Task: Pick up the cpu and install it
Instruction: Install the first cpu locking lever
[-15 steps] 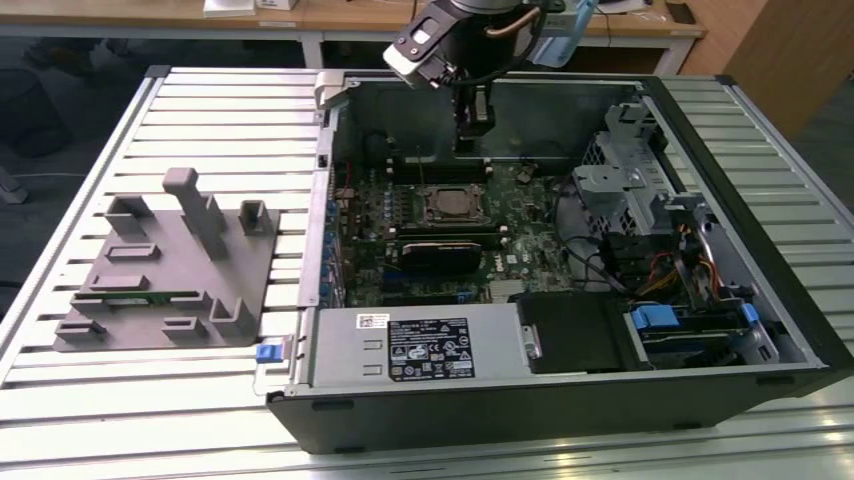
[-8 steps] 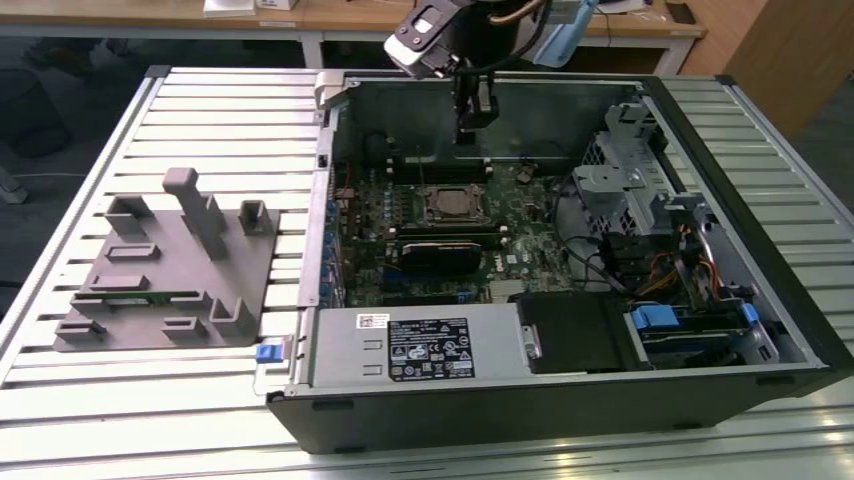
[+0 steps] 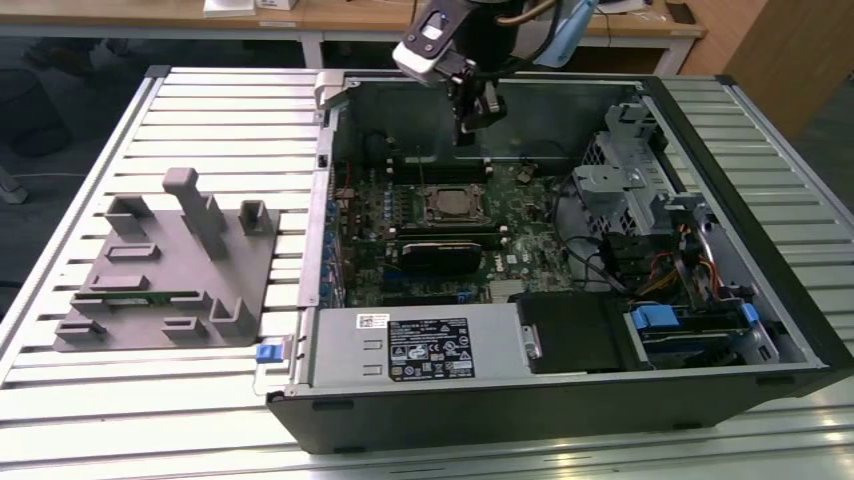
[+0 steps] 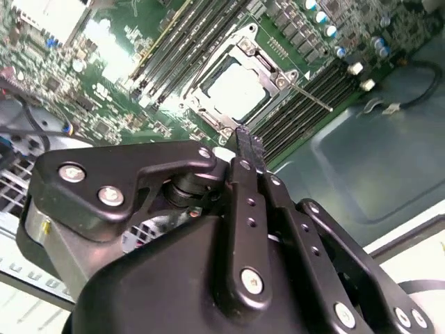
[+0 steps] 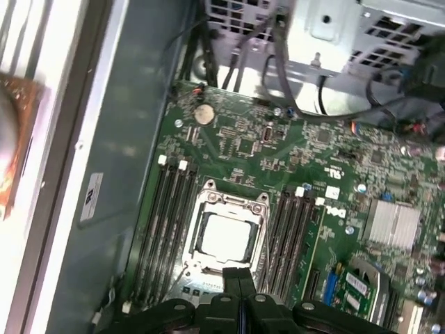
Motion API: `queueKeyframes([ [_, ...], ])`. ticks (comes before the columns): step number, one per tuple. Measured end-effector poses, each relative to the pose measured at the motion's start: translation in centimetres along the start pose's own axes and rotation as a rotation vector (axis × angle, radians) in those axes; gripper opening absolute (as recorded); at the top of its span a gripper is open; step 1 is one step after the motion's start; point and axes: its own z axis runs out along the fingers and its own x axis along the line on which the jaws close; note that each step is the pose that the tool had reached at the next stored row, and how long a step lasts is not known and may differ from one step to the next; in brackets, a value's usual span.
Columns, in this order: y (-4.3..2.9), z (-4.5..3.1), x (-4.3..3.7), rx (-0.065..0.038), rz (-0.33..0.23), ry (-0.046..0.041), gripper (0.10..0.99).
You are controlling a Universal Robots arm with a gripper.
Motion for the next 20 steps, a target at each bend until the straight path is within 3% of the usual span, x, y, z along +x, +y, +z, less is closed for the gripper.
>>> queueKeyframes([
  [8, 0.0, 0.02, 0.0, 0.002, -0.118, 0.0023, 0.106],
  [20, 0.0, 0.02, 0.0, 0.003, -0.227, 0.0042, 0.106],
])
